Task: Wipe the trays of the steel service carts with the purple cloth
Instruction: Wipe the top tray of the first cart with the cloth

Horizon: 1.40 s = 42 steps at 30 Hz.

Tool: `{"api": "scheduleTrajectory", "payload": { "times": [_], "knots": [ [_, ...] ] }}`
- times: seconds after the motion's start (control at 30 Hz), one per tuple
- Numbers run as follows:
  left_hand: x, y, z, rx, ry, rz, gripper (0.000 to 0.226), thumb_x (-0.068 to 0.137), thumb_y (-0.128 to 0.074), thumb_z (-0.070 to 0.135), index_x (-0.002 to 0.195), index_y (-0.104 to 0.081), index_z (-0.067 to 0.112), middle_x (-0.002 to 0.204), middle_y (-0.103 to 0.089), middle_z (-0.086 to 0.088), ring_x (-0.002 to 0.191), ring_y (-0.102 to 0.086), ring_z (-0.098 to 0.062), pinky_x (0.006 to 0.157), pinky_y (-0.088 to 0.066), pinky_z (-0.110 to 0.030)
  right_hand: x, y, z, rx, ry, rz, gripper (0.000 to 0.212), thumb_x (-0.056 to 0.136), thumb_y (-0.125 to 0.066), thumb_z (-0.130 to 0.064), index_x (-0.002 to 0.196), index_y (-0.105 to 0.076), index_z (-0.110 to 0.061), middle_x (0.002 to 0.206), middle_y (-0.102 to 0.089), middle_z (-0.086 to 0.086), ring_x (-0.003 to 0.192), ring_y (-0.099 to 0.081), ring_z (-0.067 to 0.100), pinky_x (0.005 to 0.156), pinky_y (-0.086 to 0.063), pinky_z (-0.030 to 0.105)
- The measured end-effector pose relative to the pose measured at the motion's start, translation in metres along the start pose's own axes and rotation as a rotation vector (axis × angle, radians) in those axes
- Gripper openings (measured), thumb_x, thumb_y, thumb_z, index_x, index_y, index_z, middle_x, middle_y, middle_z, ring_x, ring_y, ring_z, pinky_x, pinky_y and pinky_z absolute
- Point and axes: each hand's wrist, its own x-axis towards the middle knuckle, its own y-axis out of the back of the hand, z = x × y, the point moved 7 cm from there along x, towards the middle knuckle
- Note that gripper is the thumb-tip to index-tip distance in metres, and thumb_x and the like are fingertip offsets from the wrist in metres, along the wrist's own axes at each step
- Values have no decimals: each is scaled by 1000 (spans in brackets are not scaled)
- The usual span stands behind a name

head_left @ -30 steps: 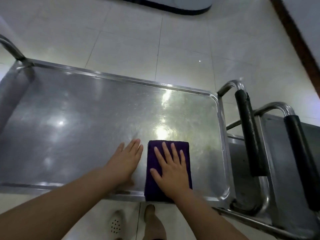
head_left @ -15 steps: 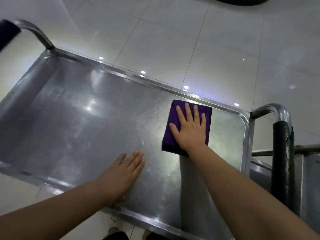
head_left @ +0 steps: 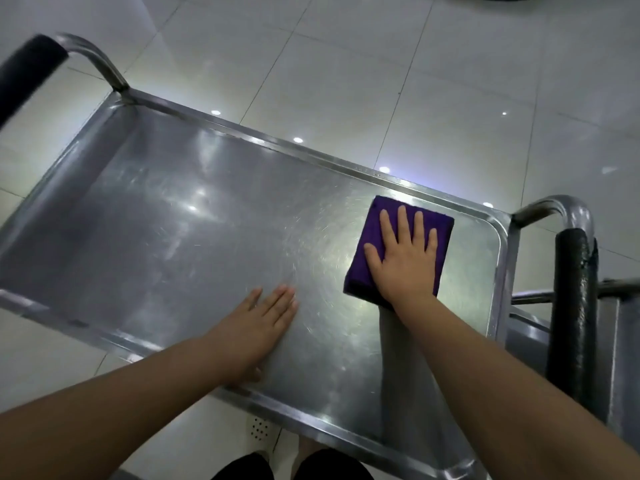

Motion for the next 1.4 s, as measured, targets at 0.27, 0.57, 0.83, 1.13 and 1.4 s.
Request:
{"api": "scheduleTrajectory", "payload": {
  "times": [0.27, 0.57, 0.83, 1.13, 1.4],
  "knots": [
    [-5, 1, 4, 6, -16, 41, 120, 80, -68, 45, 142, 29, 10, 140, 41, -9, 129, 36, -20, 112, 15, -40, -110, -24, -21, 28, -35, 10, 69, 92, -21, -57, 153, -18, -26, 161, -15, 7, 148, -7, 33, 118, 0, 52],
    [-17, 13, 20, 136, 33, 97, 119, 75, -73, 49, 150, 10, 8, 158, 15, -15, 146, 9, -30, 117, -3, -43, -216, -45, -39, 41, -69, 9, 68, 91, -32, -56, 151, -23, -26, 158, -24, 7, 146, -18, 32, 113, -10, 52],
    [-24, 8, 26, 124, 32, 115, 122, 71, -76, 51, 151, 8, 12, 159, 12, -12, 146, 1, -29, 117, -7, -40, -265, -54, -31, 90, -108, -31, 67, 92, -33, -57, 152, -22, -29, 158, -20, 2, 146, -18, 28, 112, -11, 49],
    [-17, 9, 19, 71, 33, 113, 119, 75, -73, 46, 151, 12, 13, 158, 18, -9, 146, 4, -27, 117, -11, -40, -184, -34, -6, 103, -120, -135, 75, 78, 2, -67, 145, 20, -39, 158, 21, -5, 145, 24, 22, 114, 21, 45],
    [1, 6, 7, 15, 36, 109, 124, 76, -71, 47, 144, 27, 14, 152, 31, -7, 146, 9, -25, 117, -1, -36, -61, -13, 31, 16, -52, -91, 68, 94, -18, -62, 152, 8, -36, 162, 11, -1, 147, 17, 24, 118, 12, 48]
  ]
}}
